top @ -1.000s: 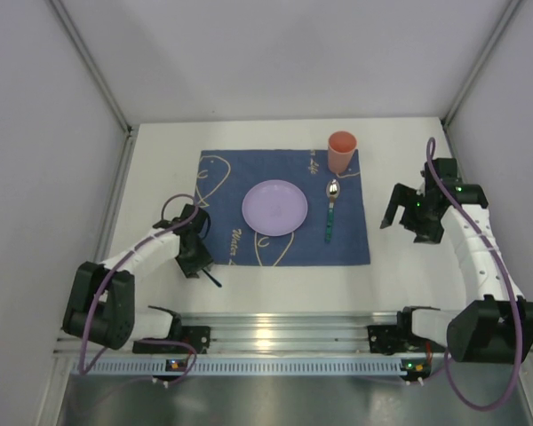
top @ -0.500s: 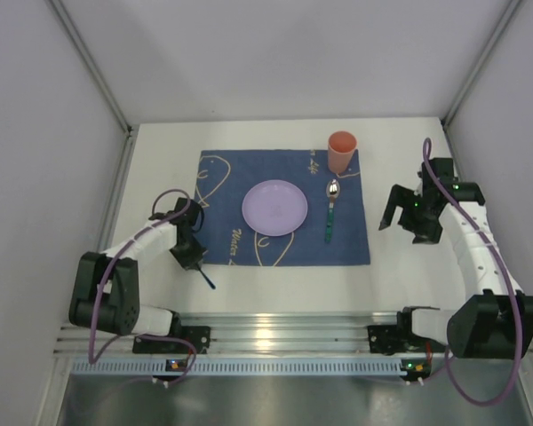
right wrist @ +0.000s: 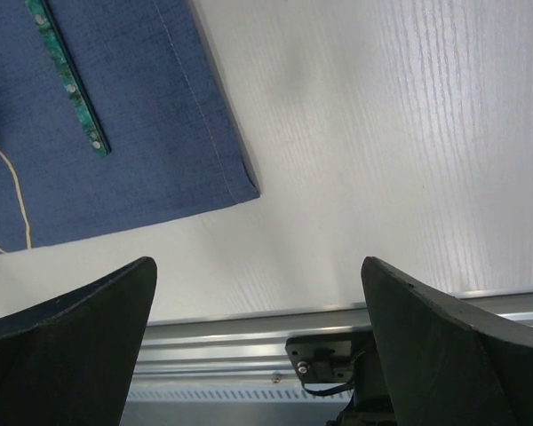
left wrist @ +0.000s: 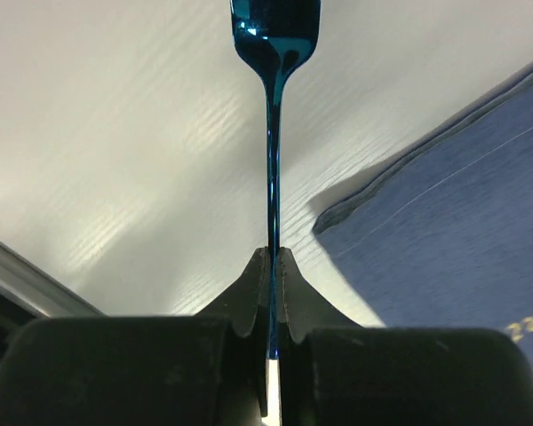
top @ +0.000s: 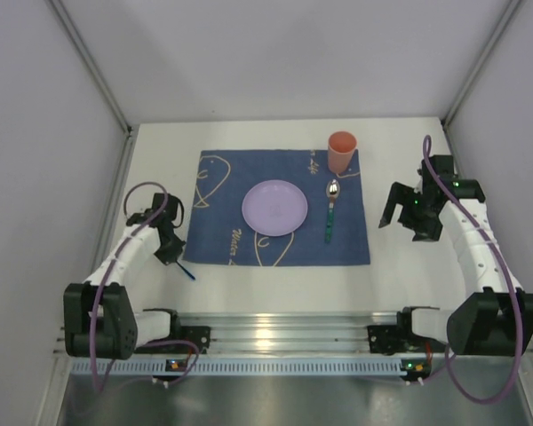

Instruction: Set the dinner table for one person

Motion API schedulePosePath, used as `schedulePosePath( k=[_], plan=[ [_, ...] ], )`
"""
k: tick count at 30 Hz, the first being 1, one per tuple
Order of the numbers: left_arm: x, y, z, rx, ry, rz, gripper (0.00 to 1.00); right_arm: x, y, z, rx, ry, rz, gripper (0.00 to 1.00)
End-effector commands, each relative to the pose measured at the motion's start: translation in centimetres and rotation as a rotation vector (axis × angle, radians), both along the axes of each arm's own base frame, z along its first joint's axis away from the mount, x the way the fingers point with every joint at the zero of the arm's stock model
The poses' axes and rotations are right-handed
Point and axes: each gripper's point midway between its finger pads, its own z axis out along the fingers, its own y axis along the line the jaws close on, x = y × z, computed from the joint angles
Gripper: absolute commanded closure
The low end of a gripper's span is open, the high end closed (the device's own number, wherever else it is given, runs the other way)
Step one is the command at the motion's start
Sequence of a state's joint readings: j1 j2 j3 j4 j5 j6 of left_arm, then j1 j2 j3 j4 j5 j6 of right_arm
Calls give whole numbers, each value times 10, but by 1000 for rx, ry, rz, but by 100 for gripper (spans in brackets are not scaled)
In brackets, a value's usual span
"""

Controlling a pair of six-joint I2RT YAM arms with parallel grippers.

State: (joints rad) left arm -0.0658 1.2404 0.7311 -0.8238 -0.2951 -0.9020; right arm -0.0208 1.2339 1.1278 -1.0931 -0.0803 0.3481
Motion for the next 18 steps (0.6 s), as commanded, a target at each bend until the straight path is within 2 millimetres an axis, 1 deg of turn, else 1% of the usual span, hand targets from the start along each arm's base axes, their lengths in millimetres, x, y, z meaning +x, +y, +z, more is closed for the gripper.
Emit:
schedulePosePath(
  k=[1, 2, 3, 4, 5, 7, 8, 9, 10, 11, 12, 13, 14, 15, 16, 17, 18],
  plan=[
    [27, 23, 42, 105, -88, 1, 100, 8, 2, 10, -7, -46, 19, 0],
    [34, 25, 49, 121, -102, -33, 100, 7, 1, 9, -11, -45, 20, 0],
    [51, 24, 61, 125, -151, -57, 100, 8, 1, 9, -11, -46, 19, 0],
    [61, 23, 68, 122, -181, -86, 100, 8, 1, 9, -10, -48, 19, 0],
    [73, 10, 70, 77, -205, -187, 100, 7, 1, 7, -9, -43, 16, 0],
    [105, -10, 75, 9, -273, -305, 100, 8, 2, 6, -6, -48, 18, 0],
    [112, -26, 73, -50, -272, -404, 100, 7, 2, 5, -5, -45, 16, 0],
    [125, -37, 68, -65, -251, -463, 100, 7, 2, 5, -4, -48, 17, 0],
    [129, -44, 64, -66, -226, -504, 100, 7, 3, 4, 0, -44, 17, 0],
    [135, -47, 51, -43, -173, -563, 100, 7, 3, 5, 1, -46, 16, 0],
    [144, -62, 56, -16, -180, -626, 100, 7, 3, 5, 2, -49, 16, 0],
    [149, -67, 54, 5, -174, -662, 100, 6, 3, 6, -1, -53, 15, 0],
    [154, -72, 46, 28, -153, -716, 100, 6, 2, 6, -1, -55, 13, 0],
    [162, -83, 51, 46, -168, -757, 100, 6, 3, 7, -1, -60, 15, 0],
    [167, -89, 50, 50, -169, -796, 100, 5, 3, 8, -2, -66, 13, 0],
    [172, -95, 44, 42, -165, -822, 100, 4, 2, 8, -3, -63, 12, 0],
    [177, -105, 47, 35, -181, -853, 100, 4, 2, 9, -5, -67, 10, 0]
  ],
)
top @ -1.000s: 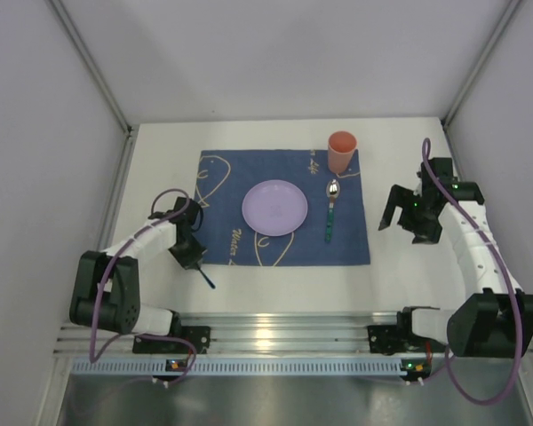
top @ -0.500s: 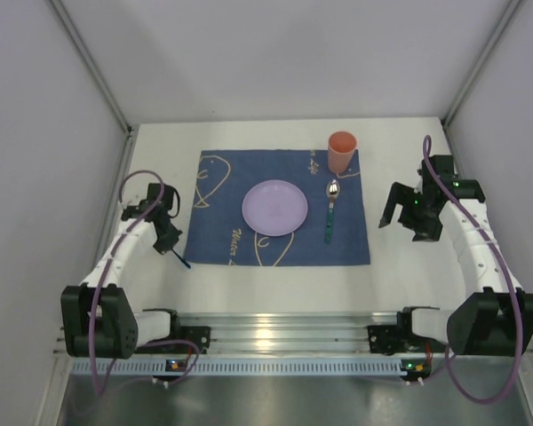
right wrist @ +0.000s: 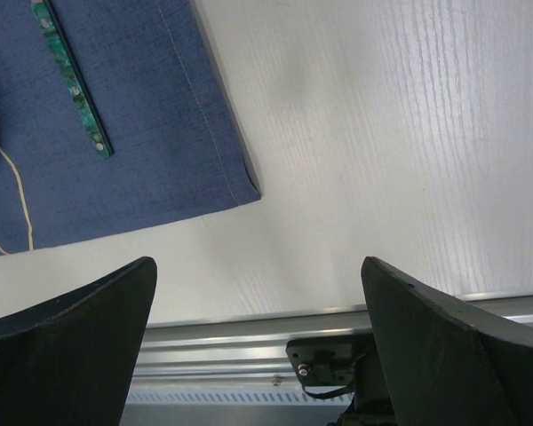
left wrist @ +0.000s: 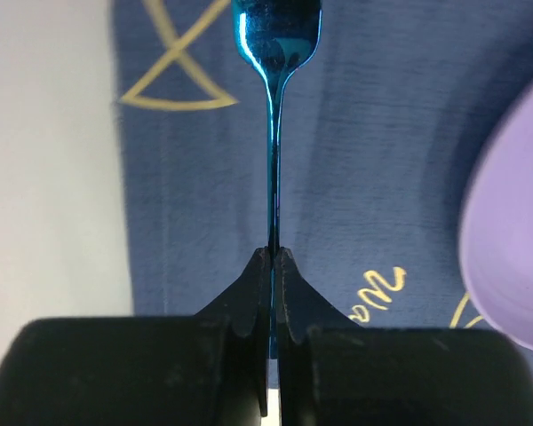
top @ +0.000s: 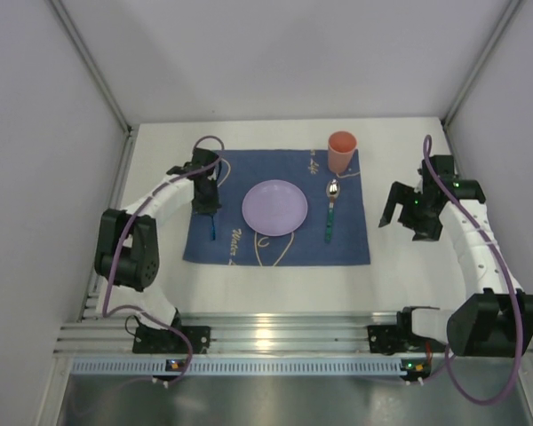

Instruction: Set the dinner table for one person

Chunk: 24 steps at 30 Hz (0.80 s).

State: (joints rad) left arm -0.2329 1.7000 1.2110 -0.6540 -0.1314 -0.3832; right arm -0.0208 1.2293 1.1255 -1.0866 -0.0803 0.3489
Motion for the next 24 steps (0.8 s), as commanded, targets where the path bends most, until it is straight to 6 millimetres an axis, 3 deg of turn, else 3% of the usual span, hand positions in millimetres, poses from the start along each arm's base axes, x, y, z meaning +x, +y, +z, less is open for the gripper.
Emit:
schedulePosePath(
  k=[1, 10, 12, 13, 15, 16, 18, 19, 21, 22, 24],
  plan=[
    [34, -25, 21, 4, -106, -176, 100, 2, 2, 9, -4, -61, 13, 0],
    [45, -29, -8, 25, -70, -210, 97, -9, 3, 1, 1, -48, 21, 0],
    [44, -27, -11, 32, -63, -202, 77, -10, 3, 0, 0, -47, 18, 0],
    [45, -26, -9, 38, -72, -194, 58, -11, 3, -1, 0, -47, 18, 0],
    [44, -23, -6, 48, -81, -180, 45, -11, 3, 0, 1, -51, 16, 0],
    [45, -23, 2, 46, -101, -169, 25, -11, 4, 0, 3, -54, 17, 0],
    [46, -17, 12, 66, -131, -141, 23, -10, 7, 2, 22, -70, 24, 0],
    [49, -14, 30, 64, -187, -108, 23, -8, 11, 7, 39, -95, 46, 0],
    [47, 7, 42, 114, -252, -2, 20, -3, 27, 22, 118, -179, 102, 0],
    [46, 14, 64, 108, -326, 29, 20, -2, 33, 30, 142, -216, 130, 0],
    [43, 33, 67, 130, -423, 91, 18, -1, 47, 49, 209, -295, 184, 0]
  ],
)
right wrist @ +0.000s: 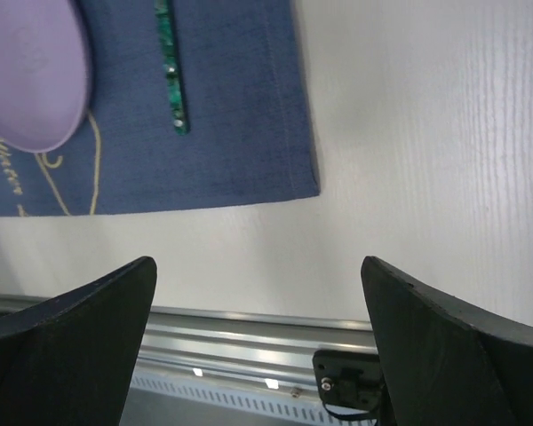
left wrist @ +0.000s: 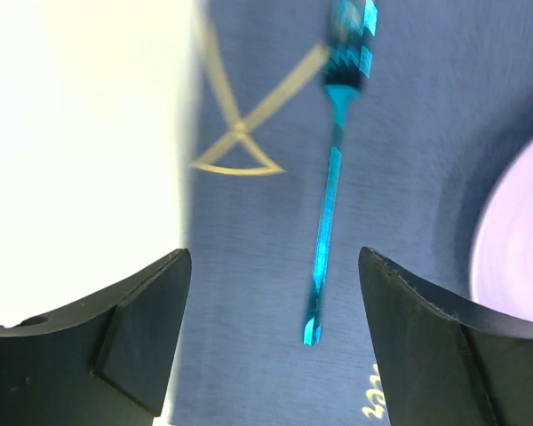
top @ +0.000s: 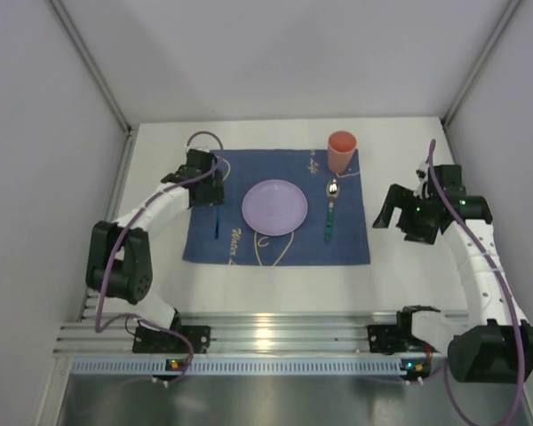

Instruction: Set the dinner table for one person

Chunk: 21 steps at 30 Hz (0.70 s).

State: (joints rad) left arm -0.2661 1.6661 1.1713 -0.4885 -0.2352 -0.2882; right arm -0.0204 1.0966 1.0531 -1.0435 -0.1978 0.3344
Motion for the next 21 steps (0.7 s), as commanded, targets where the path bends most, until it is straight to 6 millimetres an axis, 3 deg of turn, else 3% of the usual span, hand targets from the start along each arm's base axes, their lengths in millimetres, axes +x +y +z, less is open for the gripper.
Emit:
schedulePosePath(
  k=[1, 2, 3, 4, 5, 6, 7, 8, 9, 10, 13, 15, 18, 19, 21],
  plan=[
    [10, 37, 73, 30, -354, 128, 18, 10, 28, 54, 111, -261, 120, 0],
    [7, 42, 64, 32, -441, 135, 18, 10, 28, 61, 113, -292, 114, 0],
    [2, 53, 68, 62, -516, 169, 18, 9, 27, 69, 113, -330, 107, 0],
    [-5, 60, 91, 74, -635, 168, 18, 4, 27, 81, 117, -384, 94, 0],
    [-28, 70, 57, 112, -620, 168, 18, 4, 28, 89, 122, -424, 87, 0],
    [-25, 73, 82, 82, -785, 194, 12, 2, 29, 94, 131, -449, 84, 0],
    [-33, 76, 87, 80, -854, 190, 12, -2, 31, 101, 145, -481, 87, 0],
    [-46, 78, 61, 90, -833, 165, 12, -3, 34, 105, 159, -502, 100, 0],
    [-46, 76, 64, 78, -869, 149, 11, -5, 37, 106, 173, -507, 114, 0],
    [-46, 72, 46, 80, -815, 105, 12, -8, 39, 108, 183, -513, 116, 0],
    [-44, 80, 17, 179, -715, 79, 12, -10, 41, 106, 180, -510, 107, 0],
    [-39, 83, 15, 218, -718, 42, 11, -12, 41, 108, 178, -516, 96, 0],
    [-21, 79, 18, 198, -751, -46, 11, -23, 50, 130, 212, -608, 144, 0],
    [-17, 79, 8, 194, -720, -50, 11, -23, 52, 139, 217, -658, 158, 0],
    [-3, 80, 11, 177, -716, -57, 15, -30, 56, 142, 226, -688, 189, 0]
  ],
)
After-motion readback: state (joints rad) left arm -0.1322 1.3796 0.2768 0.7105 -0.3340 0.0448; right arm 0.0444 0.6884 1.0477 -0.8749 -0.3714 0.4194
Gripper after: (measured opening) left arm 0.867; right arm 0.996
